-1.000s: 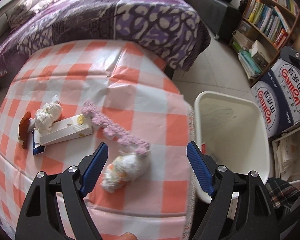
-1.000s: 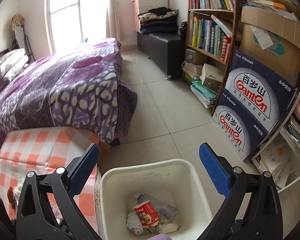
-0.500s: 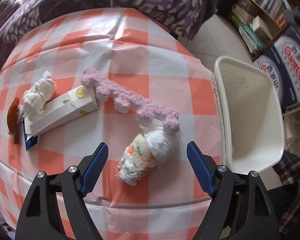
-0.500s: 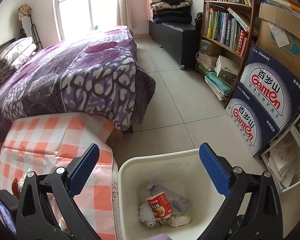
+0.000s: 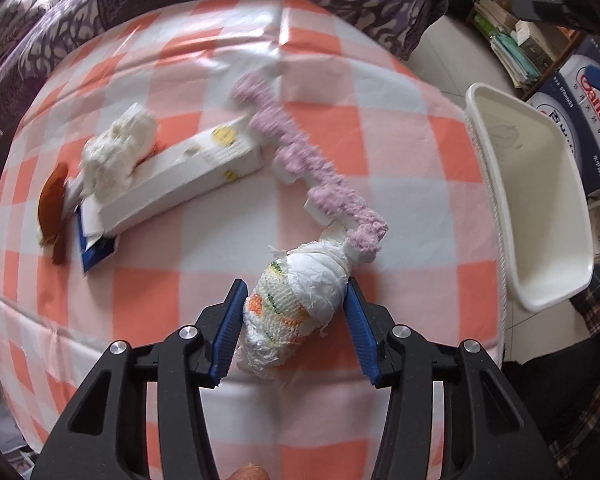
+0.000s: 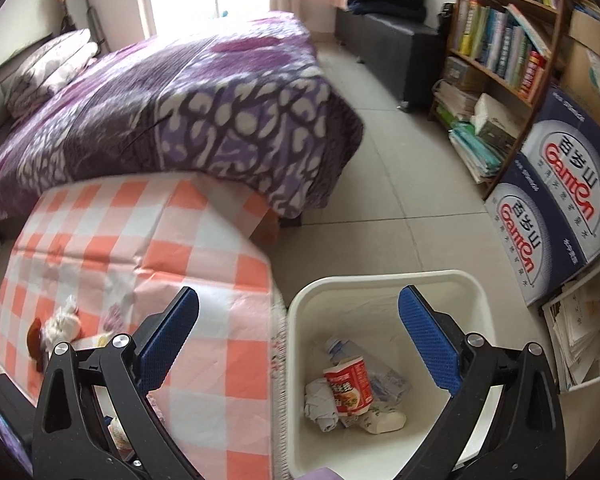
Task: Collect trash
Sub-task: 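Grasp the white tissue bundle with the left gripper and lift it, then grasp the pink fuzzy strip with the right gripper while the left gripper holds the tissue bundle, then carry the pink strip and tissue bundle over the bin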
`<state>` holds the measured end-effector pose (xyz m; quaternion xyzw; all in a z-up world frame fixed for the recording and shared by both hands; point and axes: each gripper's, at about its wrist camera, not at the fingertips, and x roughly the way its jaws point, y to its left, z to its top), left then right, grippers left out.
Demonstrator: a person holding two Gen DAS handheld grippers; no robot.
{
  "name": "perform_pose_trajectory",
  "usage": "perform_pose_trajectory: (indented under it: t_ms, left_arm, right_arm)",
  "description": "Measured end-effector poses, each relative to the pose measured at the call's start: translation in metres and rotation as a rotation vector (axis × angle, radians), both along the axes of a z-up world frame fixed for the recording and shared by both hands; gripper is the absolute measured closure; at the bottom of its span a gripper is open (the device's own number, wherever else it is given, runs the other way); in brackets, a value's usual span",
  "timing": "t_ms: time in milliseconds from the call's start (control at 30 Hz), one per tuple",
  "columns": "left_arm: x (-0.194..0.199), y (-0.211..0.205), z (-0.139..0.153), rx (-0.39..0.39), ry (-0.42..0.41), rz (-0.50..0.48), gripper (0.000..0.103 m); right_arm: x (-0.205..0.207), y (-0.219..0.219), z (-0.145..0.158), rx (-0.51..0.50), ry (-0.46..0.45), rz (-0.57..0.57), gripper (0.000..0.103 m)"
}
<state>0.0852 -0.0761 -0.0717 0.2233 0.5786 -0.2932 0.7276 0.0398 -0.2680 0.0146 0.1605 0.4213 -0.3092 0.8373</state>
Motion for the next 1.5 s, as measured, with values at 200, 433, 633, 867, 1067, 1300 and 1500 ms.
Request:
perform_pose_trajectory:
  t_ms: [200, 433, 633, 867, 1067, 1300, 1500]
  left_arm:
    - [-0.001, 0.047, -0.001, 0.021, 0.056, 0.024, 0.054]
    - [0.024, 0.107, 0.002, 0.020, 0.049, 0.217, 0.054]
    - [0.052, 0.154, 0.013, -0.046, 0.029, 0.425, 0.054]
    - [0.067, 0.188, 0.030, -0.134, -0.016, 0.563, 0.054]
    - [0.065, 0.191, 0.049, -0.183, -0.098, 0.630, 0.054]
    - [0.076, 0.189, 0.080, -0.276, -0.222, 0.721, 0.054]
    - [0.069, 0.182, 0.099, -0.282, -0.351, 0.743, 0.054]
  right_arm:
    - [0.027, 0.030, -0.025, 0.080, 0.086, 0.129, 0.007]
    - [0.051, 0.081, -0.056, 0.144, 0.169, 0.281, 0.007]
    - [0.067, 0.117, -0.085, 0.162, 0.253, 0.383, 0.020]
    - [0.075, 0.145, -0.092, 0.123, 0.251, 0.457, 0.082]
    - [0.074, 0.154, -0.072, 0.134, 0.170, 0.470, 0.082]
    - [0.064, 0.158, -0.021, 0.100, -0.052, 0.489, 0.082]
    - [0.055, 0.156, 0.005, 0.036, -0.177, 0.480, 0.081]
